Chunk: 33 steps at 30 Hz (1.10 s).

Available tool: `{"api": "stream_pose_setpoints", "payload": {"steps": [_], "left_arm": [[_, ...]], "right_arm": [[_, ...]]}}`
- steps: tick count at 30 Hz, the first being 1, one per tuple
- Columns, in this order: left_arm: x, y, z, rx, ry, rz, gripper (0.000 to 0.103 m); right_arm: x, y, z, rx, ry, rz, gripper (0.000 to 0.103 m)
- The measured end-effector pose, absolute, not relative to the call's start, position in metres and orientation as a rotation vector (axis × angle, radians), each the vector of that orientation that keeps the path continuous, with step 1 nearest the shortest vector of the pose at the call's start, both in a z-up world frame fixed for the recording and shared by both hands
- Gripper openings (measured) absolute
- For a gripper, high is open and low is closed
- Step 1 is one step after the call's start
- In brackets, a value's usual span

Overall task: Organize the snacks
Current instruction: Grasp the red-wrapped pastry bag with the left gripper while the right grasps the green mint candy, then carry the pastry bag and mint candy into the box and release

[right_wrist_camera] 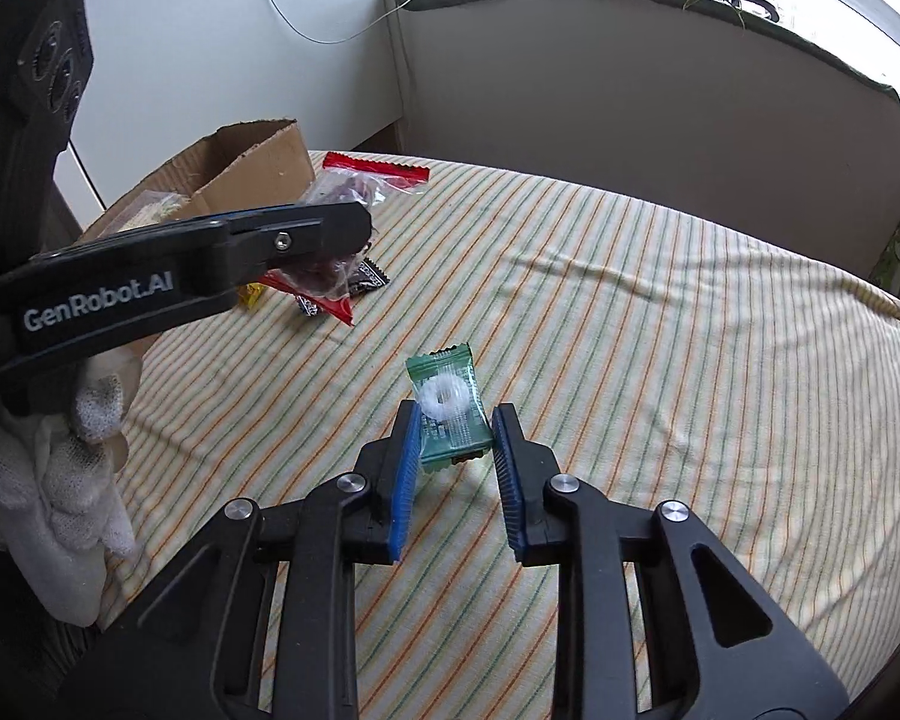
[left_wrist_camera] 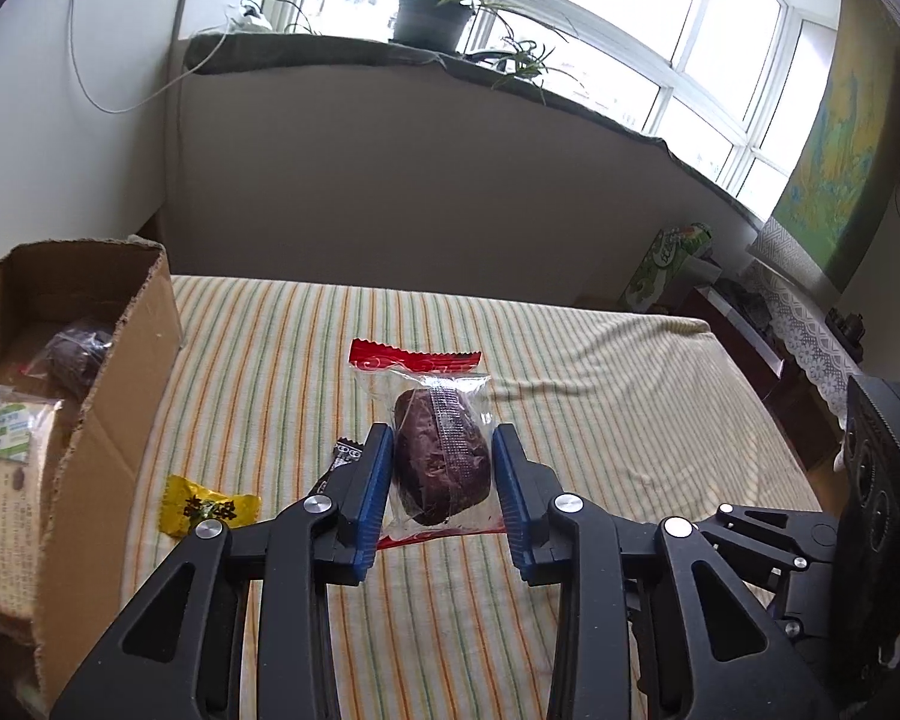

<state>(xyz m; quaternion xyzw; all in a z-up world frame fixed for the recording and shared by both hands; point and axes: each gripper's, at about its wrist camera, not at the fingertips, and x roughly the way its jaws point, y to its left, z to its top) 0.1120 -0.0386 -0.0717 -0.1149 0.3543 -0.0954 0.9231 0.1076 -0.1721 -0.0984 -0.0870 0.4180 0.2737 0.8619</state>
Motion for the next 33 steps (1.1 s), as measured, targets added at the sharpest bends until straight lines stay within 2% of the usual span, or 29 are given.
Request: {"api": "stream_pose_setpoints", "payload": {"steps": [16, 33], "left_arm": [[0.058, 0.021, -0.029, -0.272, 0.578, -0.141, 0.032], [0.023, 0.118, -0.038, -0.343, 0.548, 0.031, 0.032]], "right_arm": [[0.109, -0.103, -0.053, -0.101, 0.789, 0.653, 0.025], [0.104, -0.018, -0.044, -0.052, 0.769, 0.747, 0.025]]}}
